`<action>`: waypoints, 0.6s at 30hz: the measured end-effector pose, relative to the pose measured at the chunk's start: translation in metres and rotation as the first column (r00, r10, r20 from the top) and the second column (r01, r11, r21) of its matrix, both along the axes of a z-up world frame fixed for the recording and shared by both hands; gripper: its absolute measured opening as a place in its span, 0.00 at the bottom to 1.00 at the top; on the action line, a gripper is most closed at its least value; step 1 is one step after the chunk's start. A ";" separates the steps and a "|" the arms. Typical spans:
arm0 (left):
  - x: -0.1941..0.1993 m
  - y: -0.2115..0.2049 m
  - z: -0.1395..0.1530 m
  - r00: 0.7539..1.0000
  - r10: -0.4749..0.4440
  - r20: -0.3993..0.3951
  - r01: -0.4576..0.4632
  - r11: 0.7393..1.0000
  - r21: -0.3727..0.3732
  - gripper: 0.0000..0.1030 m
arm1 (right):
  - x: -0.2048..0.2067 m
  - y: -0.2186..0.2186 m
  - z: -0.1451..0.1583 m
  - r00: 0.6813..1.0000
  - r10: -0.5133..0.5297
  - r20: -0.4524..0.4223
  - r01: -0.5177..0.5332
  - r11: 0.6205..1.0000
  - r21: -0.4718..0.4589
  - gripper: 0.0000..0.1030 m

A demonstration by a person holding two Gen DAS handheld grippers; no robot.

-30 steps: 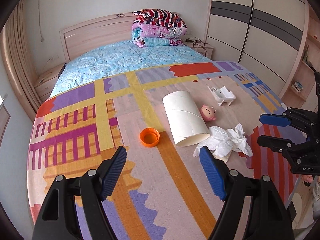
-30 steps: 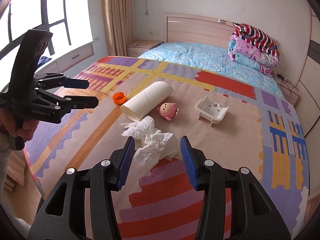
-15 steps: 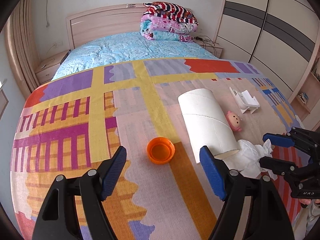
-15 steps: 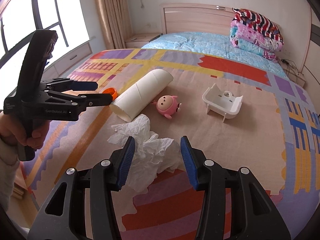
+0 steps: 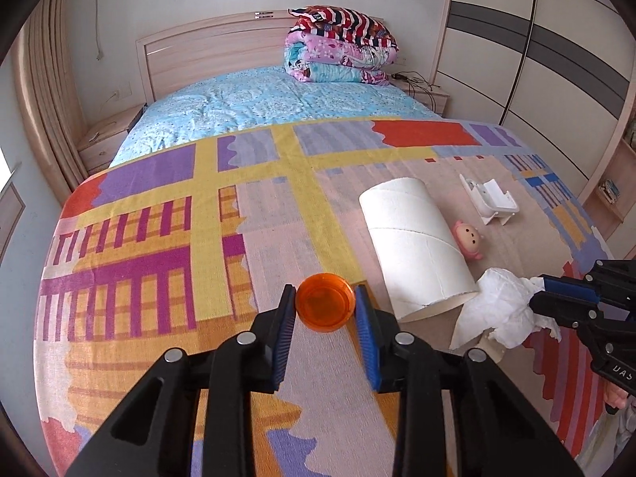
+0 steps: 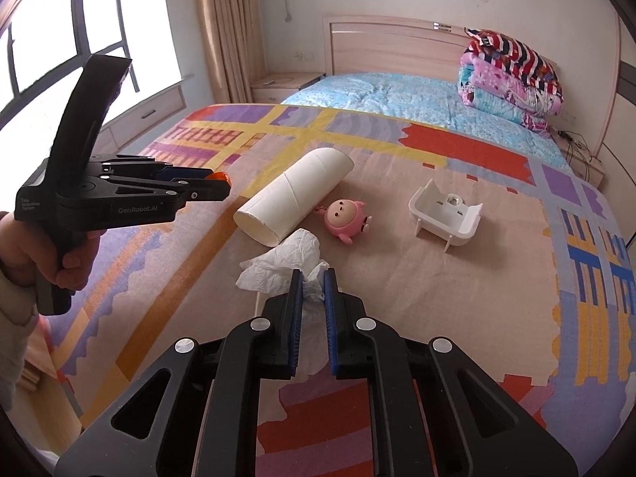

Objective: Collect trash
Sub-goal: 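Grasp the orange lid with the left tool while right tool grasps the tissues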

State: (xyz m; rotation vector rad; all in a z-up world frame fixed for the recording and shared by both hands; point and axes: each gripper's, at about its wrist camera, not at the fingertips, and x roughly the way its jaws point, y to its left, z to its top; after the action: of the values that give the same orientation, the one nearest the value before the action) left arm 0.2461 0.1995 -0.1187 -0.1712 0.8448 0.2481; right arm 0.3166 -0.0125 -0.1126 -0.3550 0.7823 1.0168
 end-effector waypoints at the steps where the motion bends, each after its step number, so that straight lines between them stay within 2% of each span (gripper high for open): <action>1: -0.004 -0.001 0.003 1.000 0.003 0.006 -0.003 1.000 -0.001 0.28 | 0.000 -0.002 0.002 1.000 -0.002 0.003 0.002 1.000 0.000 0.11; 6: -0.025 -0.016 0.020 0.998 -0.032 0.054 0.035 0.998 -0.050 0.28 | -0.005 -0.014 0.014 1.000 -0.013 0.015 0.012 1.000 0.010 0.10; 14: -0.055 -0.054 0.043 0.994 -0.063 0.093 0.064 0.998 -0.010 0.28 | -0.024 -0.032 0.035 0.998 -0.014 0.061 0.013 1.000 0.019 0.10; 18: -0.077 -0.070 0.049 0.992 -0.065 0.111 0.067 0.998 -0.014 0.28 | -0.036 -0.046 0.040 0.998 -0.003 0.067 0.001 1.000 0.028 0.10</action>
State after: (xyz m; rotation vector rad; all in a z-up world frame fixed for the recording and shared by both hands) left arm 0.1688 0.1294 -0.0698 -0.1721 0.7418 0.1676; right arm 0.2802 -0.0583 -0.0722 -0.3629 0.7072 1.0075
